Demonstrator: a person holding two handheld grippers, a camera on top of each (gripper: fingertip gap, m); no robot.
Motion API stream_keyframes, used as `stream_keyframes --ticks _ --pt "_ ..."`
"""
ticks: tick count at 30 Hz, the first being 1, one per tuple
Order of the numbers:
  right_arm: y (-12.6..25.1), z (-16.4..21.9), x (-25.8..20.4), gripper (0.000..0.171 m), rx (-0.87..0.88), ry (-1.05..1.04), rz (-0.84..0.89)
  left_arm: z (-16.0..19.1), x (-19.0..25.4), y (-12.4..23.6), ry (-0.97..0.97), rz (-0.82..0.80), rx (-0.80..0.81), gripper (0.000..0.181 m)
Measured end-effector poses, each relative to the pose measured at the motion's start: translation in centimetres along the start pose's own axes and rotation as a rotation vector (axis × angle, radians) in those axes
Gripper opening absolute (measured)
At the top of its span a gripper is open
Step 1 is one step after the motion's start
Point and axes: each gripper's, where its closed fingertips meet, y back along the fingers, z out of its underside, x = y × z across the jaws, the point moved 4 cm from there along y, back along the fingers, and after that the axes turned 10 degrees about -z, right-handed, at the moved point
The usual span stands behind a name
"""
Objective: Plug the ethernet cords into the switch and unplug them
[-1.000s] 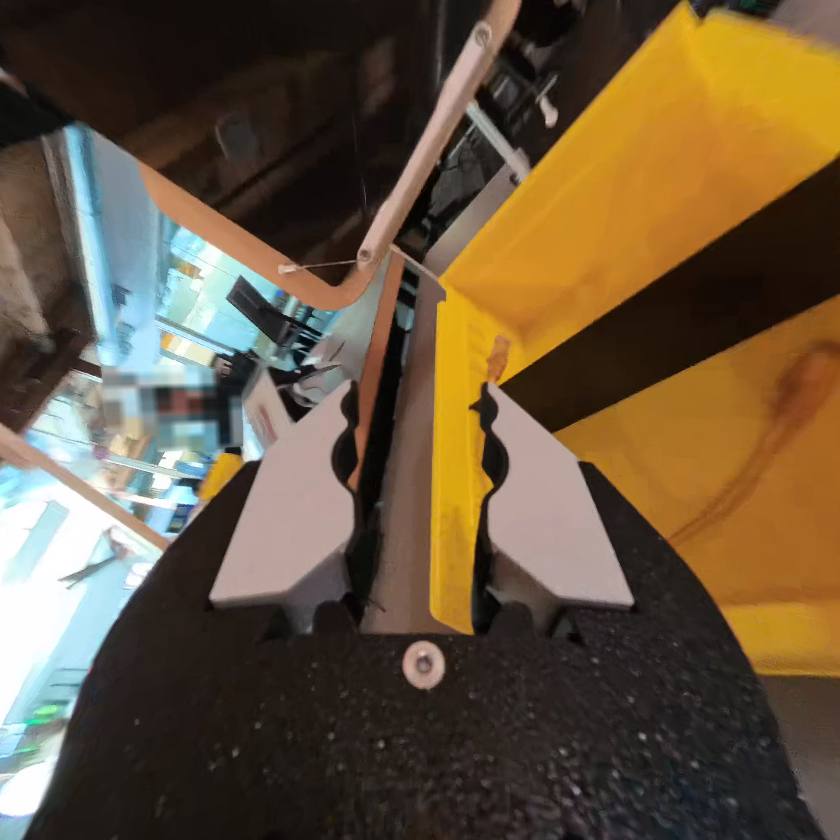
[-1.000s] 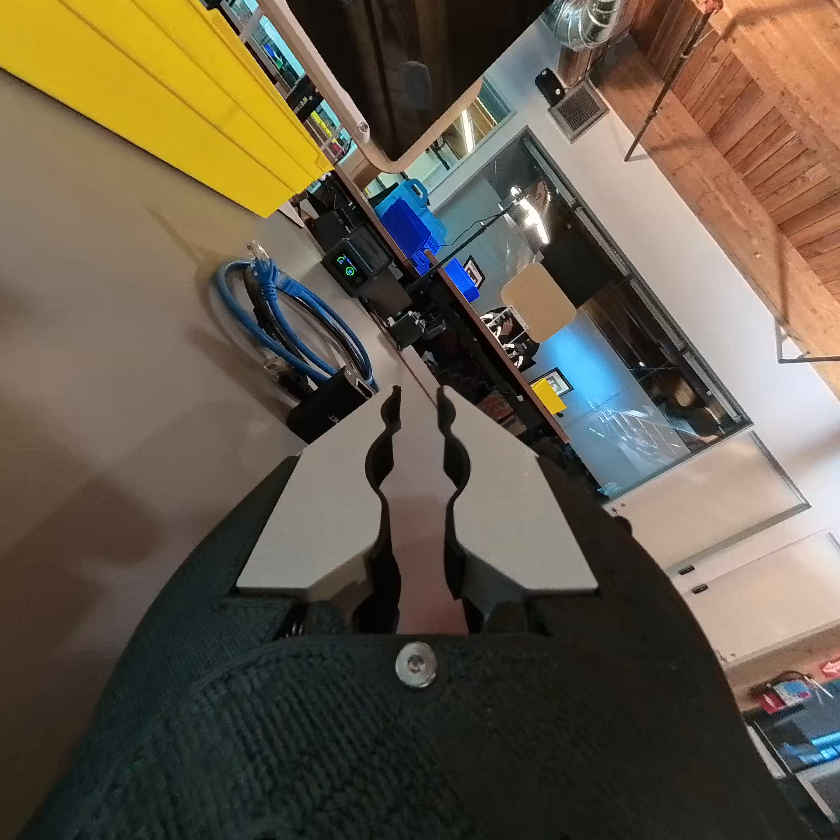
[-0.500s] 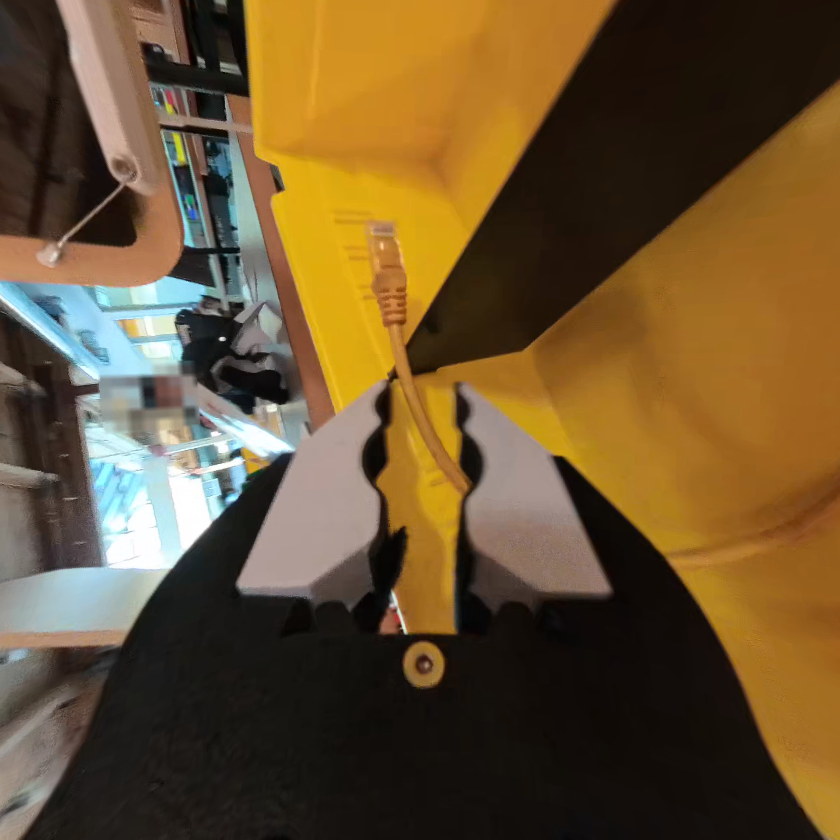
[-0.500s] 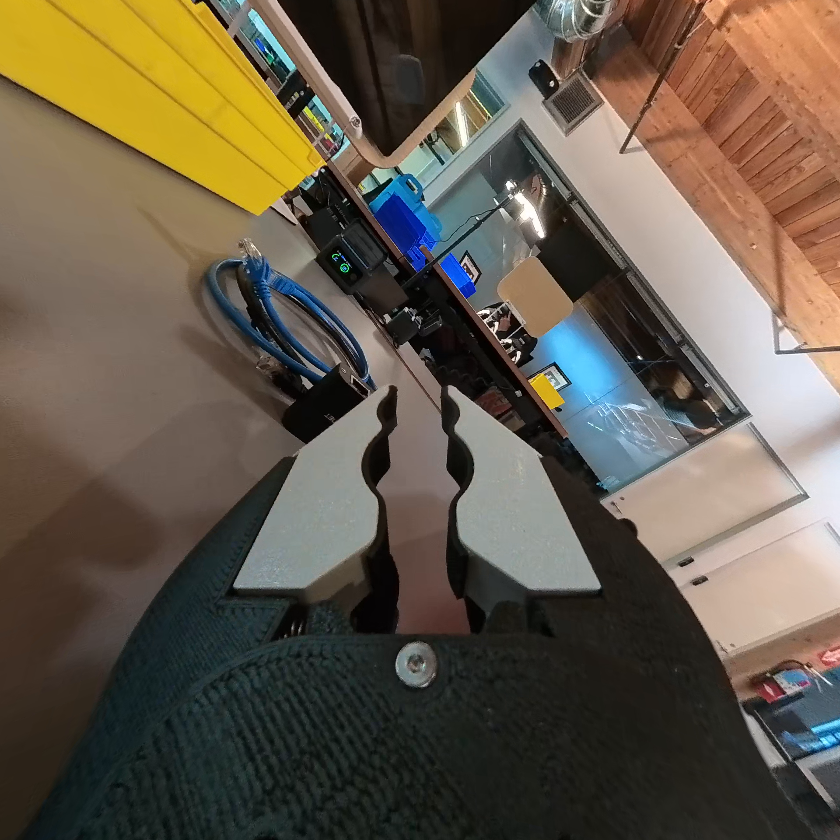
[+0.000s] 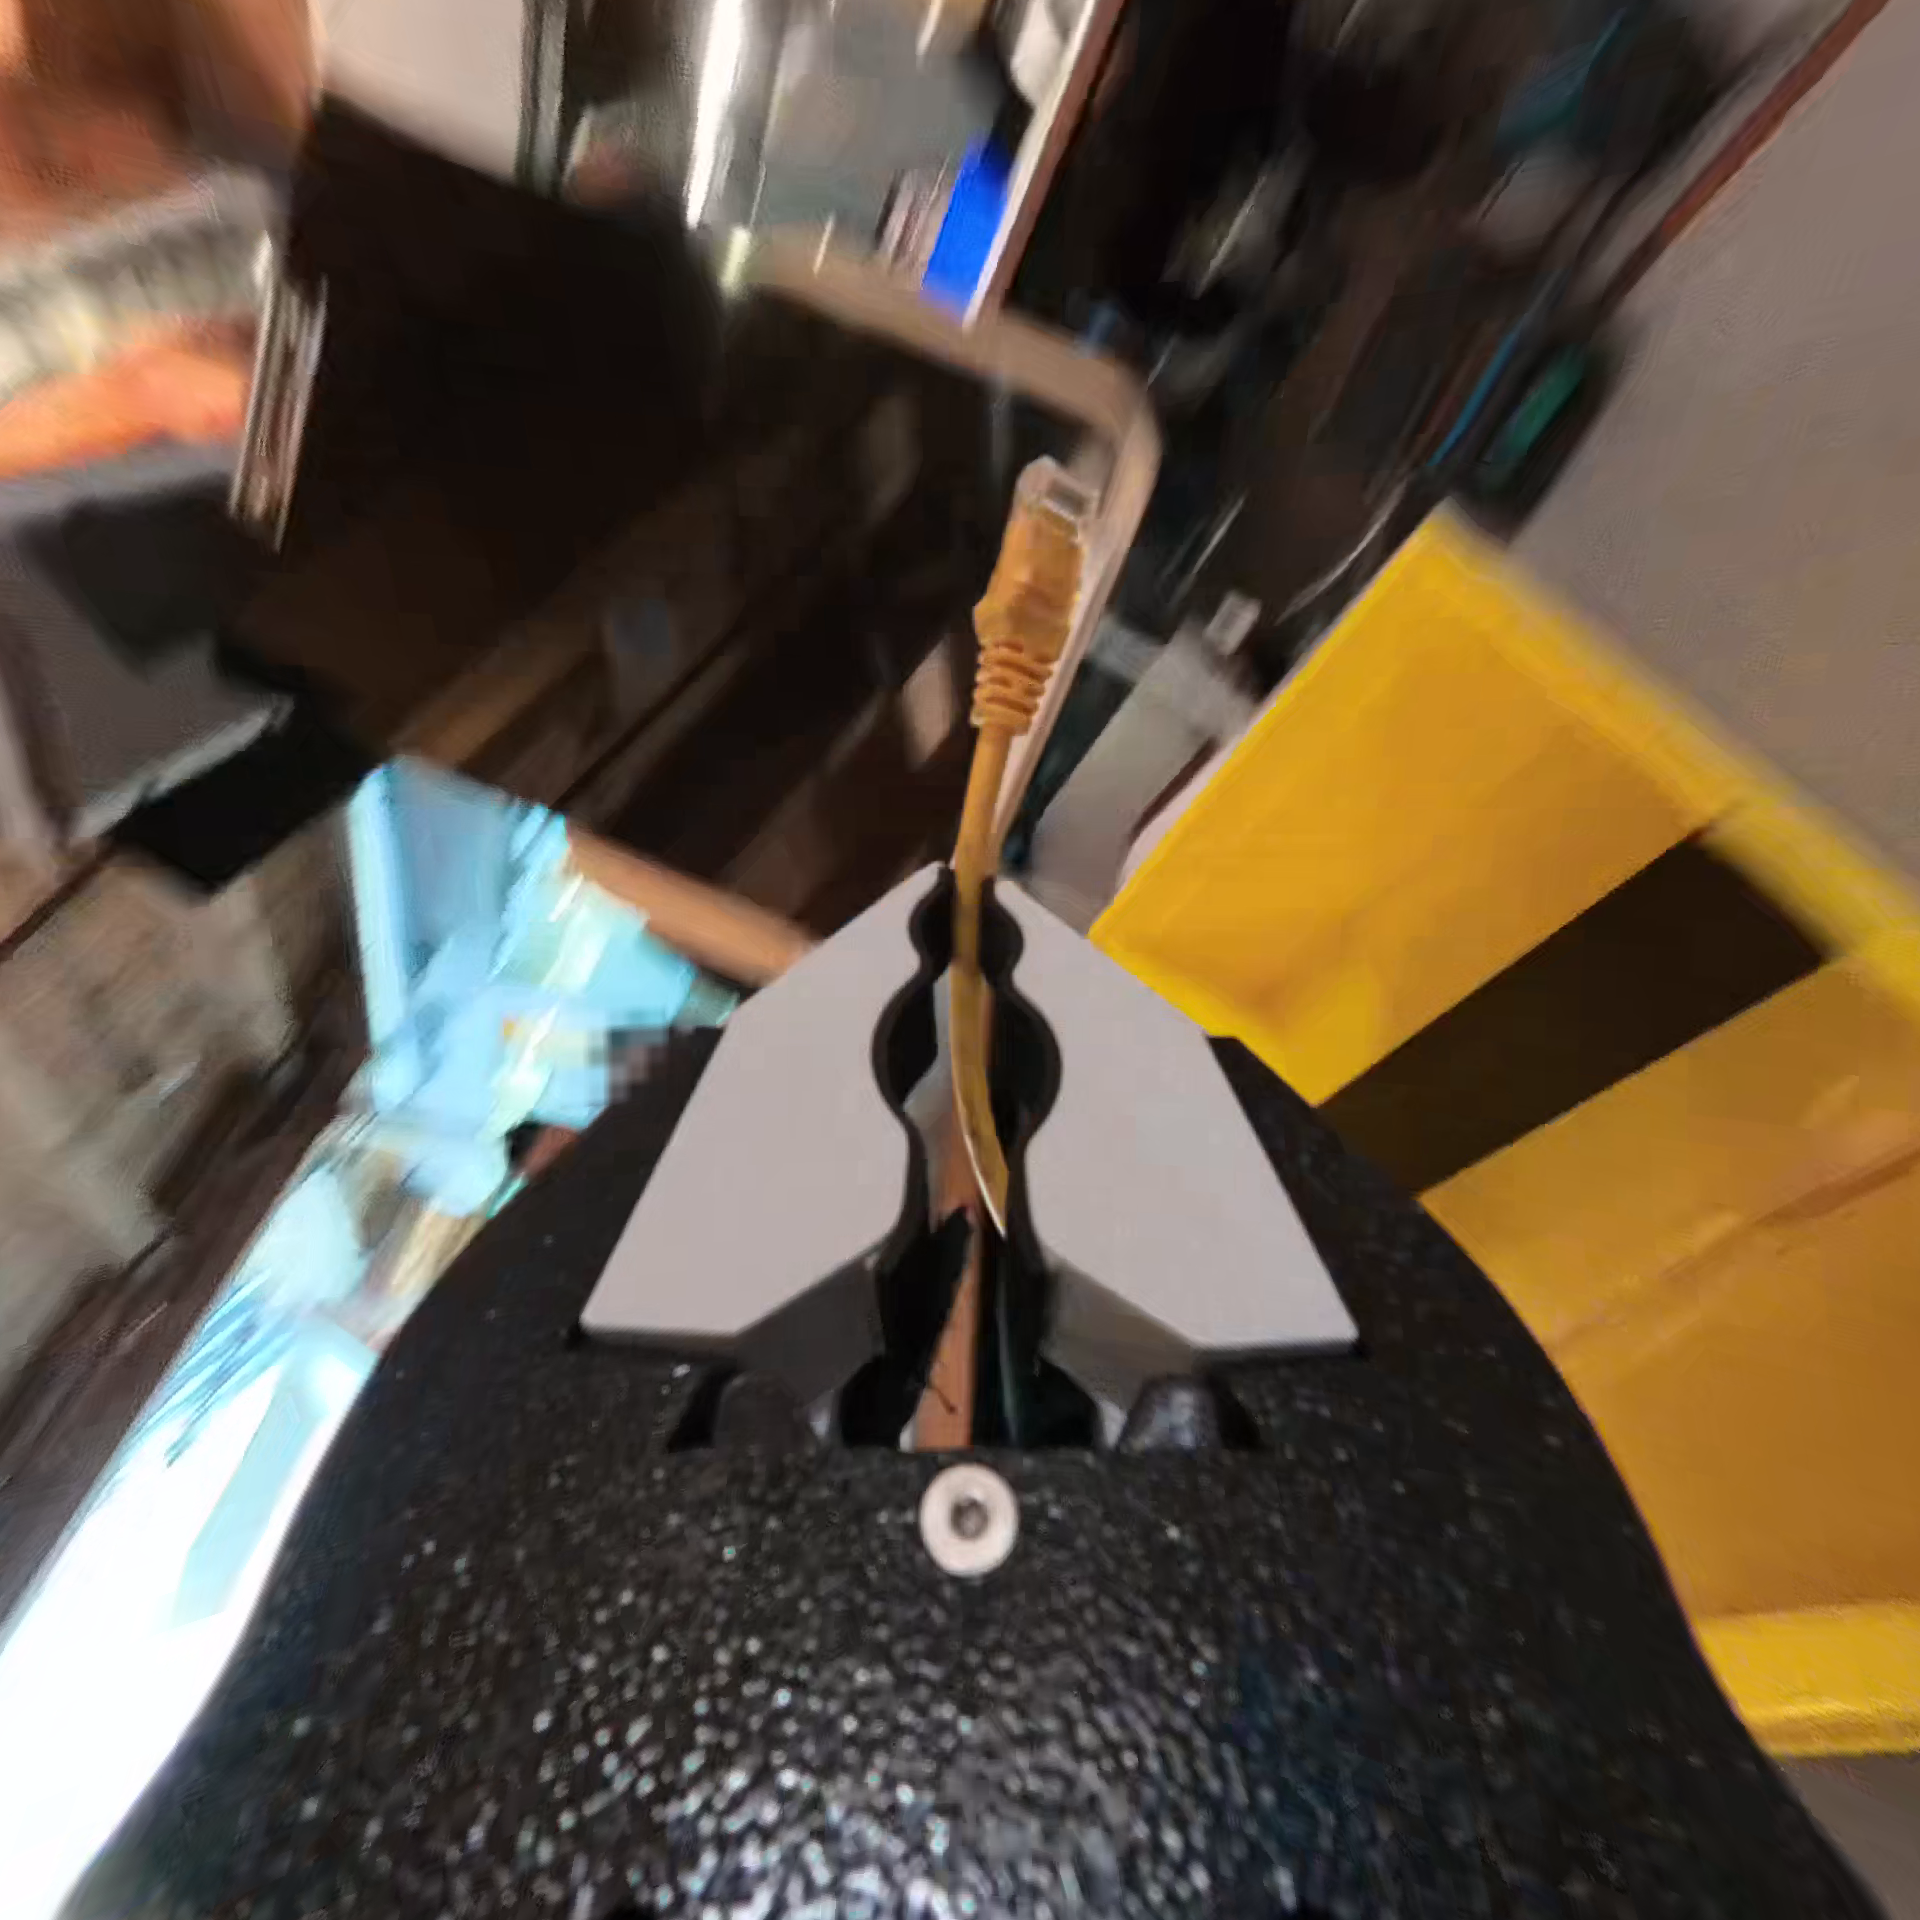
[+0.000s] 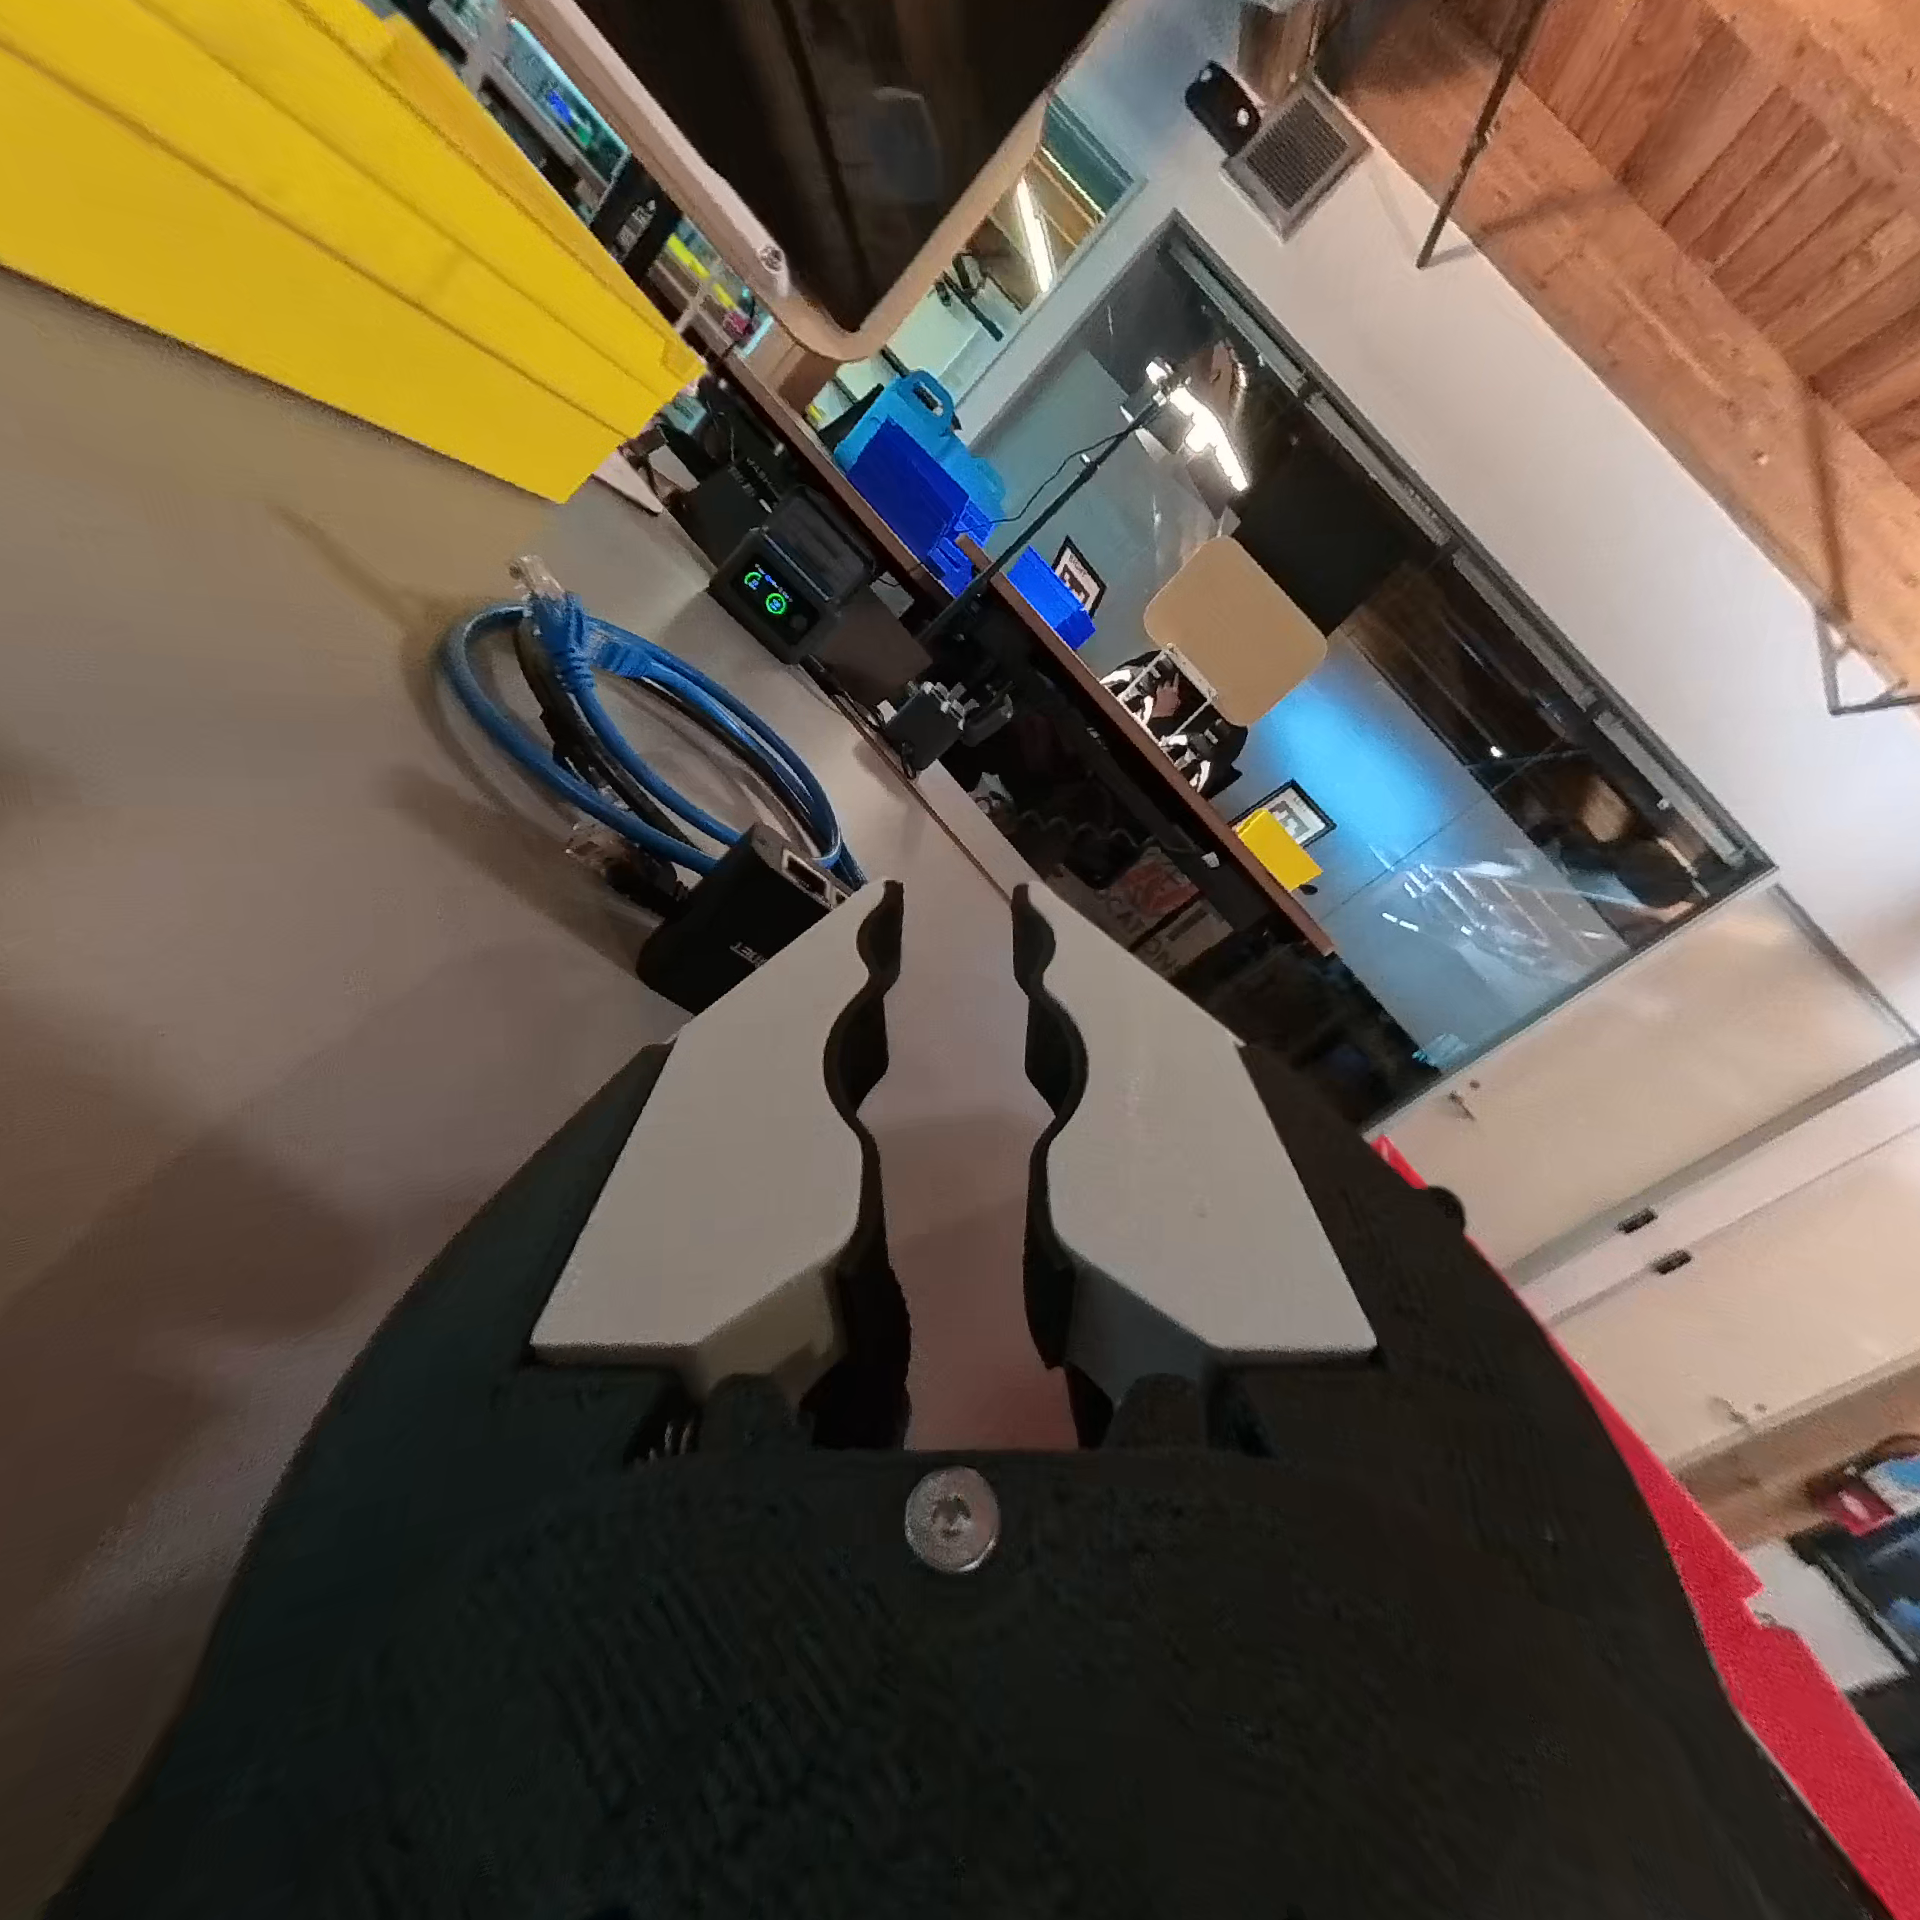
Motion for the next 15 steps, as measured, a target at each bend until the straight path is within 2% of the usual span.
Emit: stream_keyframes --ticks 2,3,8,10,13,15 --pt "-0.1 0.1 0.2 0.019 -0.002 -0.022 0.008 -5.4 1.9 1.5 0.069 0.231 0.195 0.003" --pt "-0.1 0.2 0.2 0.019 -0.002 -0.025 0.007 -7.6 2.8 2.0 0.11 0.31 0.239 0.003" --pt "-0.2 0.1 -0.1 0.019 -0.009 0.012 0.009 -15.7 6.2 0.8 0.178 0.33 0.34 0.003" --pt "-0.2 0.0 -0.1 0.019 -0.006 0.016 0.008 -17.9 6.0 0.3 0.164 0.195 0.353 0.003" --pt "-0.3 0.1 -0.1 0.019 -0.006 0.02 0.011 -20.5 3.4 0.8 0.038 -0.142 0.388 0.002" --pt "-0.4 0.0 -0.1 0.018 -0.002 0.018 0.009 -22.3 2.7 1.7 0.036 -0.198 0.433 0.002"
